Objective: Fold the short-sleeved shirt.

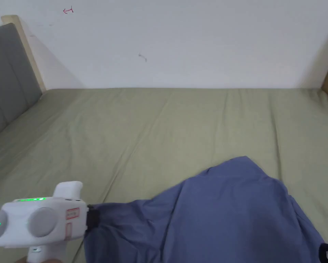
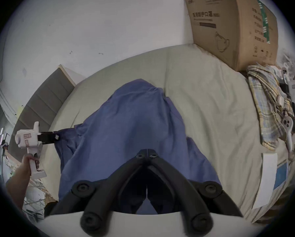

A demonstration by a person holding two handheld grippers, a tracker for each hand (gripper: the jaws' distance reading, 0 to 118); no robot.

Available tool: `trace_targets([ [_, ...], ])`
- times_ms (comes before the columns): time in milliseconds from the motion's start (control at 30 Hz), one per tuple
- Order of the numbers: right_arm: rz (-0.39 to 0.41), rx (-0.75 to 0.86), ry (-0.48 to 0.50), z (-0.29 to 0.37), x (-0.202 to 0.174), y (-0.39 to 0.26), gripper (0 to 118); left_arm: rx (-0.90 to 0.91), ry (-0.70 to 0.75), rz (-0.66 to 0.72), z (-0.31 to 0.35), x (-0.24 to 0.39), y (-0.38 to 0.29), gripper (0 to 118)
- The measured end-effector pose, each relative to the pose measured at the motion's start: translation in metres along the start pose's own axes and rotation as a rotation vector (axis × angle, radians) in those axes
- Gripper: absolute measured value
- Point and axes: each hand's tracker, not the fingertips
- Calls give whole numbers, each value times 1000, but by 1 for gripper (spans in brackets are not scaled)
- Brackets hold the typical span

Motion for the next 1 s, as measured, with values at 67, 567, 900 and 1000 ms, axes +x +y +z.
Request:
trace_targets([
  [67,43,0,29,-12,-6,27,0,53,23,13,20,-15,-4,1],
  [567,64,-253,-29,-248,-12,217,110,-10,12,54,38,-54,-17,1],
  [900,354,-294,14,-251,-60,182,10,-16,3,66,41,-54,-22,1],
  [1000,321,-196,57,-195,-63,183,10,24,-22,60,64,-48,-17,1],
])
